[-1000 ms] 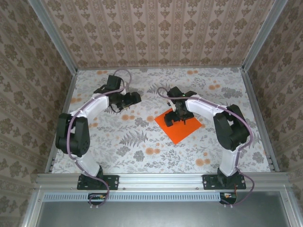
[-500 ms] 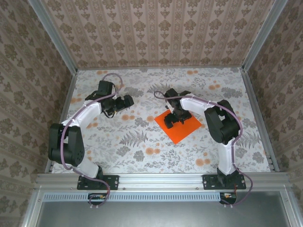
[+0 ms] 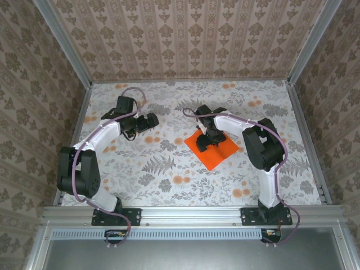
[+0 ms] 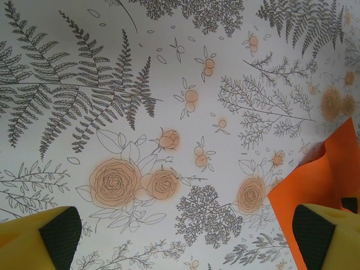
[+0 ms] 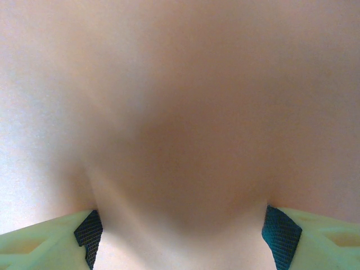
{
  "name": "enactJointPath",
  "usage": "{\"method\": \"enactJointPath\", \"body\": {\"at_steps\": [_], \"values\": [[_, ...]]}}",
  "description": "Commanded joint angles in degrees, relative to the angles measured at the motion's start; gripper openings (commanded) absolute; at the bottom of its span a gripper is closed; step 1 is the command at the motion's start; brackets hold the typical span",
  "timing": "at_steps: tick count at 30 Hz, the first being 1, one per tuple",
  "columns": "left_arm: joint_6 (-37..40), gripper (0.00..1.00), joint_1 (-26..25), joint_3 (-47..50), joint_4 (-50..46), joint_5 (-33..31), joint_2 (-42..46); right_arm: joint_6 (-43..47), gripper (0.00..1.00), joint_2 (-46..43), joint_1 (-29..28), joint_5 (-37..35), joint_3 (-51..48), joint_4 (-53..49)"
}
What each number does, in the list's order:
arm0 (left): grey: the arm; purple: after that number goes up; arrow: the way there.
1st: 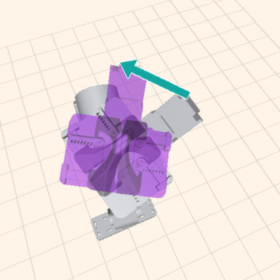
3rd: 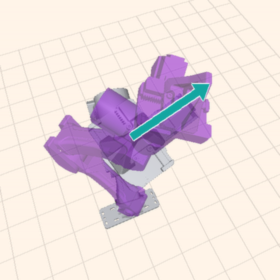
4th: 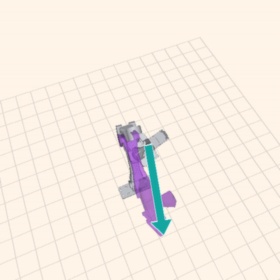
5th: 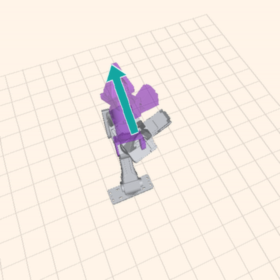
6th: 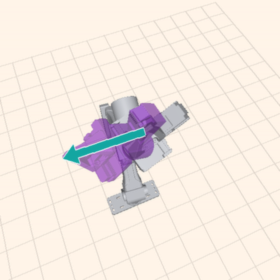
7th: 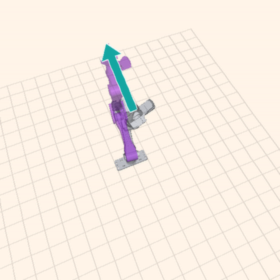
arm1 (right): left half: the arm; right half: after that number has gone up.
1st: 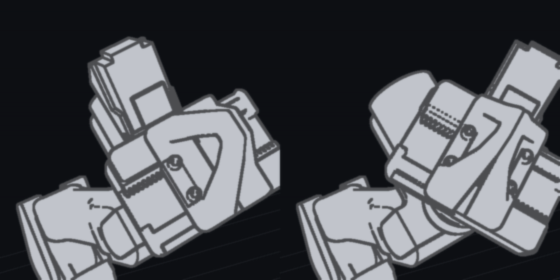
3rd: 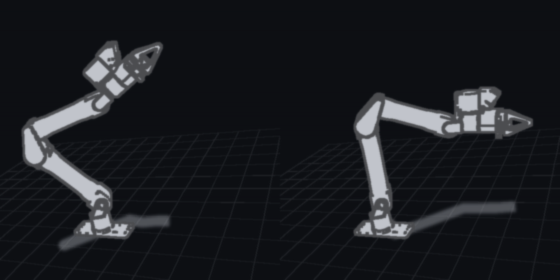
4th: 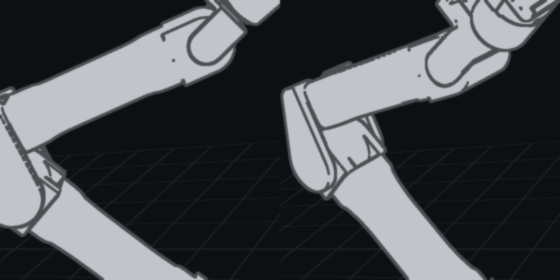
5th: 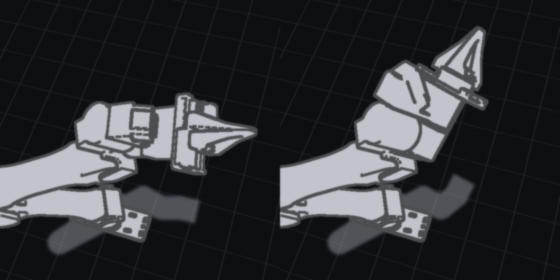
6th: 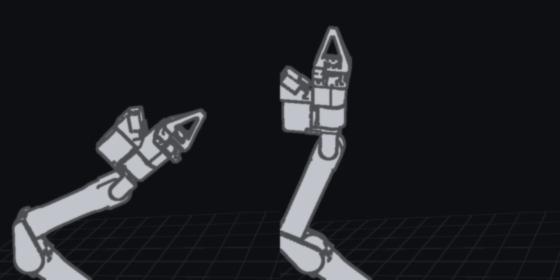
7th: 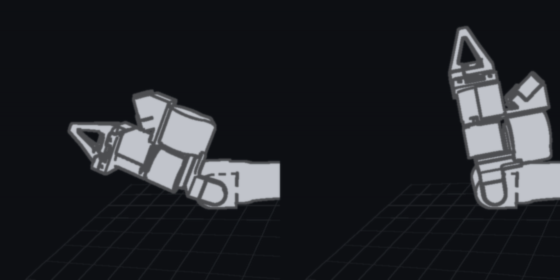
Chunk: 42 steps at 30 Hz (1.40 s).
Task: Fold a paper plane with a square sheet of paper (pick it up from the middle)
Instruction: Fold the square sheet of paper in half at the center of the table.
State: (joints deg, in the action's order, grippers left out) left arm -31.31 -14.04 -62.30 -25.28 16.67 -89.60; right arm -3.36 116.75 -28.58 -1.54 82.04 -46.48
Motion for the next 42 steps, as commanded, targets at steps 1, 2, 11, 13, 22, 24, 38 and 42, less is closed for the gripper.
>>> {"method": "enactJointPath", "body": {"at_steps": [1,2,11,13,22,24,38,42], "values": [[0.2,1.0,0.4,0.4,-0.3,0.5,0.4,-0.1,0.77,2.3,0.8,1.8,-2.3,-0.6],[0.1,1.0,0.4,0.5,-0.2,0.5,0.4,-0.2,0.76,1.8,0.8,2.6,-2.5,-0.4],[-6.5,1.0,0.3,10.1,9.9,0.8,6.1,-5.4,0.33,-6.6,1.0,18.9,-7.7,7.0],[-8.8,1.0,0.3,14.1,14.8,1.9,8.4,-8.5,0.3,-9.1,1.1,23.7,-9.2,9.8],[-12.8,1.0,-3.0,24.2,27.9,6.3,13.8,-30.7,0.31,-18.0,1.7,45.1,-19.0,35.6],[-13.3,0.99,-4.0,25.5,30.7,7.2,14.0,-34.9,0.33,-17.4,2.5,46.6,-21.0,39.4],[-17.4,0.88,-10.8,24.3,39.7,11.3,4.1,-34.1,0.59,-12.3,3.9,30.6,-22.6,32.0],[-18.6,0.75,-12.6,23.2,40.8,12.3,1.0,-33.4,0.64,-13.3,3.7,27.7,-23.0,30.9]]}}
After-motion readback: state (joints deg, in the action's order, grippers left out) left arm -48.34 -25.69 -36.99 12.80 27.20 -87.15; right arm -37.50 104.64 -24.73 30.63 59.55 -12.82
